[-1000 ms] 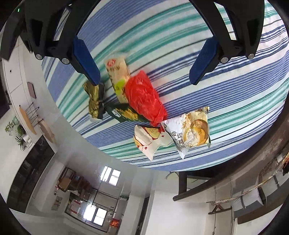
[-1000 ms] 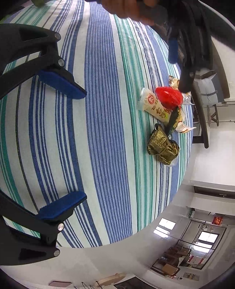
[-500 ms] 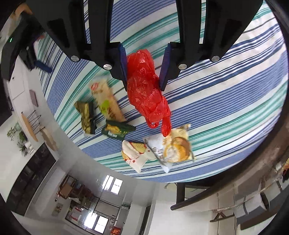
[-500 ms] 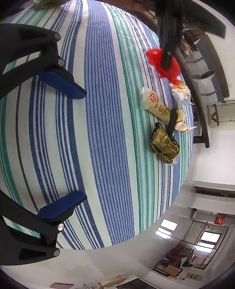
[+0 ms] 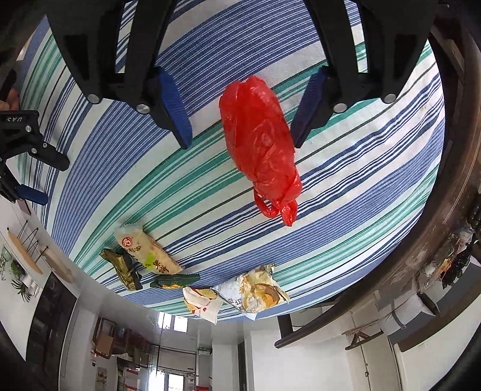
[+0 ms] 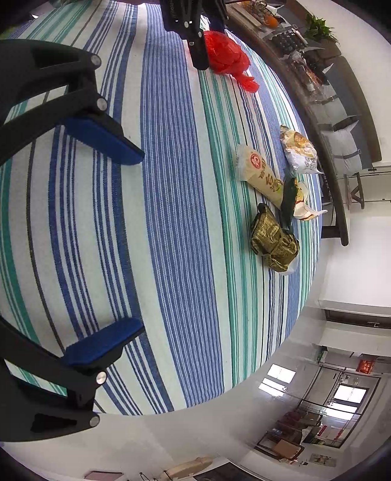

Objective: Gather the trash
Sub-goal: 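Grasp the red plastic bag with the left tool and lift it, then grasp the gold foil packet with the right tool while the left tool holds the red bag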

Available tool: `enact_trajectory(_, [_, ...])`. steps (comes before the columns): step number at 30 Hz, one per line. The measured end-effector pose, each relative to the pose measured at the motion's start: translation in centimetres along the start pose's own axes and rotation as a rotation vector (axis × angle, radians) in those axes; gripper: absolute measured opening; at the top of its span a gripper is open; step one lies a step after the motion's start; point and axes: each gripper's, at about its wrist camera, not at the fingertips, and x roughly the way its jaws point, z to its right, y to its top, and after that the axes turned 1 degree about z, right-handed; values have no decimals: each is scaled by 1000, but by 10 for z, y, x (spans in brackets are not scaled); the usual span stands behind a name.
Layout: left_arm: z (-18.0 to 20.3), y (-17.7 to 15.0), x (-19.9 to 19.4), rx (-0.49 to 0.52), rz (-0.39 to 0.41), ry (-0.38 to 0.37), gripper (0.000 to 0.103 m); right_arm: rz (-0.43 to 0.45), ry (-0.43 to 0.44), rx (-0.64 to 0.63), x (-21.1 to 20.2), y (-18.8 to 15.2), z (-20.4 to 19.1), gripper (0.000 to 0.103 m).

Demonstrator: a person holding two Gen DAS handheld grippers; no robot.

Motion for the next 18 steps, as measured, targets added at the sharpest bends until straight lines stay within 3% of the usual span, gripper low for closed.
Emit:
enact_trajectory(3, [-2, -2, 7, -19, 5, 18, 86, 3, -6, -1, 0, 0, 0, 98])
enact_trajectory(9, [-7, -3, 15, -61, 8, 17, 97, 3, -7, 3, -2, -1, 0, 98])
enact_trajectory(18, [-9, -6, 15, -76, 26, 6, 98, 3, -2, 21, -2, -3, 2, 98])
